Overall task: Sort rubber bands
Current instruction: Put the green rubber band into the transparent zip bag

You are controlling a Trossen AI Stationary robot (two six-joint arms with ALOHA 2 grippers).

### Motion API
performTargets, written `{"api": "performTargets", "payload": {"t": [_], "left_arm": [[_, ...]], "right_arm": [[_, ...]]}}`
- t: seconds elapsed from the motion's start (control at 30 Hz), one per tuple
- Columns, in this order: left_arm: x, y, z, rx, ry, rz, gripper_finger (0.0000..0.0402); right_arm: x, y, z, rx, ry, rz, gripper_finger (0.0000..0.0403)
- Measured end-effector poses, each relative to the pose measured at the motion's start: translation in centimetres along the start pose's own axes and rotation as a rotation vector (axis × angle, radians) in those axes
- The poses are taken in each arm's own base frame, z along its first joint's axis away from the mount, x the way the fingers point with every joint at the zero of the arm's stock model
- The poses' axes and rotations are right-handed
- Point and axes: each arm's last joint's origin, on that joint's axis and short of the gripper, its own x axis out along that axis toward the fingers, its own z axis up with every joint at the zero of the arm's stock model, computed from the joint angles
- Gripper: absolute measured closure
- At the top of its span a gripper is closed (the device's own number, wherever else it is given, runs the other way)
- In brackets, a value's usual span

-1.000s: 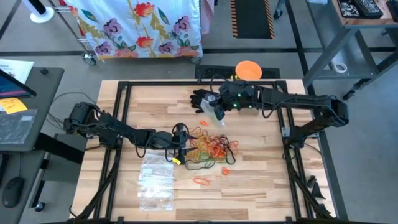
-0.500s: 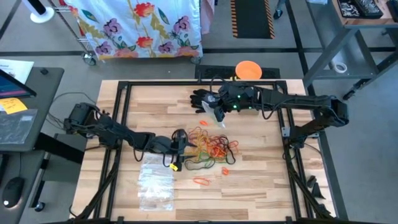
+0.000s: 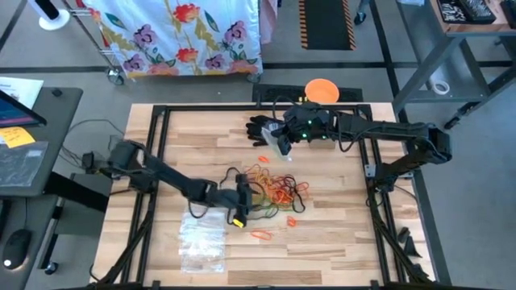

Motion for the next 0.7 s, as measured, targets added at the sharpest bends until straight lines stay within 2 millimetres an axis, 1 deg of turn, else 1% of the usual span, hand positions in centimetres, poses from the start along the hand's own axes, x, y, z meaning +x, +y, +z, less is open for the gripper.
{"api": "performTargets", "payload": {"t": [0.13,0.23,0.33,0.47,0.7], "left_arm": [[1.3,0.1,-0.2,-0.029,0.017,0.019,0.0208],[1.8,0.2,-0.3,-0.049,0.030,0.021,0.0208],[1.8,0.3,-0.3,-0.059,0.044,0.020,0.0208],[1.9,0.4,-0.8,-0.068,0.100,0.034,0.0208],[2.1,0.3,-1.3,-0.084,0.118,0.059,0.0208]], "right_arm": [[0.0,0.3,-0.3,-0.027,0.018,0.004,0.0403],[0.0,0.4,-0.3,-0.033,0.019,0.007,0.0403],[0.0,0.4,-0.3,-0.042,0.022,0.019,0.0403],[0.0,0.4,-0.3,-0.046,0.022,0.020,0.0403],[0.0,0.4,-0.3,-0.025,0.021,0.026,0.0403]]}}
